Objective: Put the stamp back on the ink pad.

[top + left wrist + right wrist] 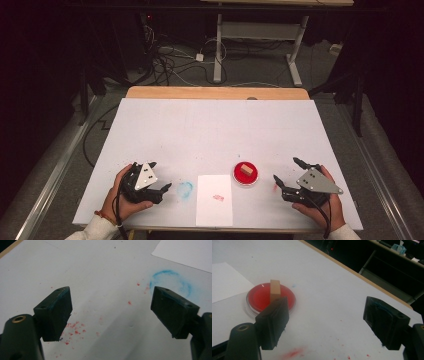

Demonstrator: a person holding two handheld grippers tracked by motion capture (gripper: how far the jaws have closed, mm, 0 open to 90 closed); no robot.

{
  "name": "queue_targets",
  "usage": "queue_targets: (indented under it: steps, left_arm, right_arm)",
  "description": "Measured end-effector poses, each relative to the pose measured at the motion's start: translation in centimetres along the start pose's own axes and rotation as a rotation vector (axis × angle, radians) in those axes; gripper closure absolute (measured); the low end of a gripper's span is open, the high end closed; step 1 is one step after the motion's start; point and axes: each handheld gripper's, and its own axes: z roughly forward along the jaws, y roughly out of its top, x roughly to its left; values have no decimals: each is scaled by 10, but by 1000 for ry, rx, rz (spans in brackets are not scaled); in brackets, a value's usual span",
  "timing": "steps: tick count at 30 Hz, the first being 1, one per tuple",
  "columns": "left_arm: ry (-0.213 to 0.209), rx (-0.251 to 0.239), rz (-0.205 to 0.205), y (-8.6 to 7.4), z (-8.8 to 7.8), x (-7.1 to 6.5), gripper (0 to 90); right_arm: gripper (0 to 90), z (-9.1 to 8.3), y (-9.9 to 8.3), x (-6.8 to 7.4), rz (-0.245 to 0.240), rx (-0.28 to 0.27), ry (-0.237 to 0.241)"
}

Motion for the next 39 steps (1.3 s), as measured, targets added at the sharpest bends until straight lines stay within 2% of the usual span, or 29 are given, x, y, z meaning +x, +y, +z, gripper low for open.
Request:
queue_targets:
  steps: [8, 17, 28, 35, 39]
  left_arm:
    - [5, 3, 11, 1, -1, -3, 170]
    - [6, 5, 16, 2, -1, -5, 170]
    - [10, -1, 12, -1, -5, -6, 170]
    - [6, 6, 12, 0, -3, -5, 170]
    - [9, 10, 11, 0, -2, -5, 170]
  right_arm:
    - [208, -2, -18, -6, 37, 36, -1]
    - [182, -4, -24, -4, 51, 50, 15]
    - [168, -6, -19, -1, 36, 20, 10]
    - [168, -6, -19, -3, 37, 20, 0]
    - [170, -6, -19, -2, 20, 27, -2]
